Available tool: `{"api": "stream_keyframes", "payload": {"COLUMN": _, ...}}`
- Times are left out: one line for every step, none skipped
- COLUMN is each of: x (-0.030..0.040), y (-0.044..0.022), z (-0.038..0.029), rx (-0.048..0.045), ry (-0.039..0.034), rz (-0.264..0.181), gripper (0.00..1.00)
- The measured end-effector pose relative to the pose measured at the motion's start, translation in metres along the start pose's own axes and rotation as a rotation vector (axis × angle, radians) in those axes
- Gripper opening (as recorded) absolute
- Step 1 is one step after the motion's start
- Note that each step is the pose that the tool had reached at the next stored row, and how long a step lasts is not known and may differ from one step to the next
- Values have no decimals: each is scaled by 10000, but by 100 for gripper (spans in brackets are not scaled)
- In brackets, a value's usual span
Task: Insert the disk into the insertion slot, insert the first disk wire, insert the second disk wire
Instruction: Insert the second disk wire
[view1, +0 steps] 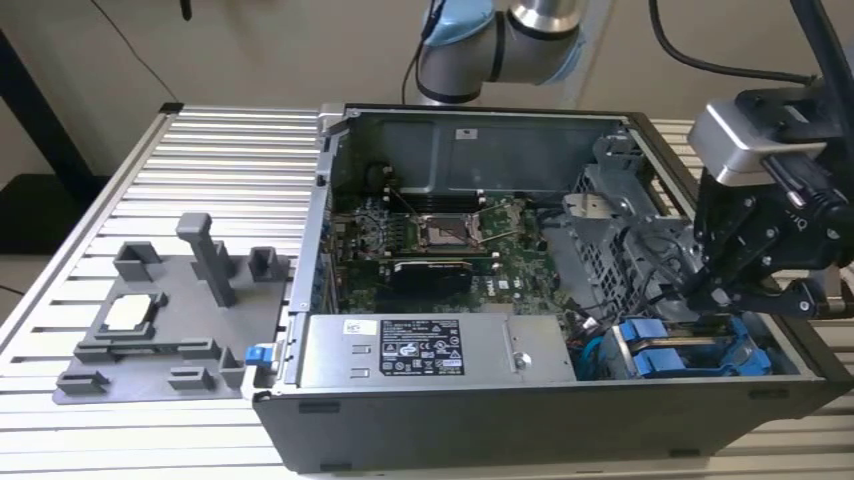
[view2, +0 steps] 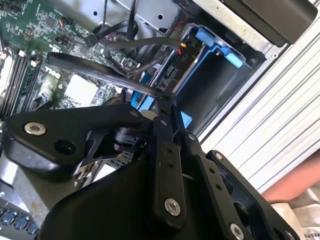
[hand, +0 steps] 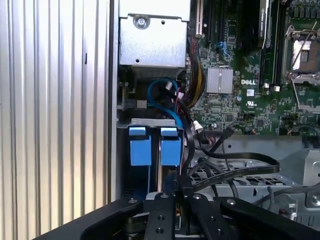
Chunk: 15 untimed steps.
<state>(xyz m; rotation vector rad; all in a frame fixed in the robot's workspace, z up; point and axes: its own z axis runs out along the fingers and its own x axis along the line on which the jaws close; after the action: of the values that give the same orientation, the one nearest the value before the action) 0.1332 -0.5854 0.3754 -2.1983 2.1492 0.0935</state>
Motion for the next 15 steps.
{"api": "stream_keyframes", "payload": {"x": 9, "y": -13, "z": 9, "rx": -17, "ry": -11, "rz": 2, "gripper": 16}}
{"api": "stream_keyframes", "payload": {"x": 17, "y": -24, "z": 20, "rx": -23, "ry": -25, "rz": 2, "gripper": 16}}
{"api": "stream_keyframes", "payload": {"x": 22, "y": -31, "z": 35, "rx": -24, "ry": -42, "rz": 2, "gripper": 16}}
{"api": "stream_keyframes", "payload": {"x": 24, "y": -33, "z": 47, "rx": -25, "ry": -53, "rz": 3, "gripper": 16}}
{"api": "stream_keyframes", "payload": {"x": 26, "y": -34, "z": 57, "rx": -25, "ry": -60, "rz": 3, "gripper": 16}}
{"api": "stream_keyframes", "payload": {"x": 26, "y": -35, "z": 59, "rx": -25, "ry": -60, "rz": 4, "gripper": 16}}
{"api": "stream_keyframes", "payload": {"x": 26, "y": -36, "z": 59, "rx": -25, "ry": -60, "rz": 3, "gripper": 16}}
{"api": "stream_keyframes", "payload": {"x": 26, "y": -36, "z": 59, "rx": -25, "ry": -60, "rz": 2, "gripper": 16}}
{"api": "stream_keyframes", "payload": {"x": 26, "y": -37, "z": 59, "rx": -25, "ry": -60, "rz": 2, "gripper": 16}}
{"api": "stream_keyframes", "payload": {"x": 26, "y": -36, "z": 61, "rx": -25, "ry": -61, "rz": 2, "gripper": 16}}
{"api": "stream_keyframes", "payload": {"x": 27, "y": -37, "z": 68, "rx": -25, "ry": -65, "rz": 2, "gripper": 16}}
{"api": "stream_keyframes", "payload": {"x": 28, "y": -37, "z": 75, "rx": -25, "ry": -69, "rz": 2, "gripper": 16}}
{"api": "stream_keyframes", "payload": {"x": 29, "y": -37, "z": 84, "rx": -25, "ry": -79, "rz": 2, "gripper": 16}}
{"api": "stream_keyframes", "payload": {"x": 29, "y": -39, "z": 95, "rx": -25, "ry": -99, "rz": 2, "gripper": 16}}
{"api": "stream_keyframes", "payload": {"x": 31, "y": -40, "z": 107, "rx": -24, "ry": -128, "rz": 2, "gripper": 16}}
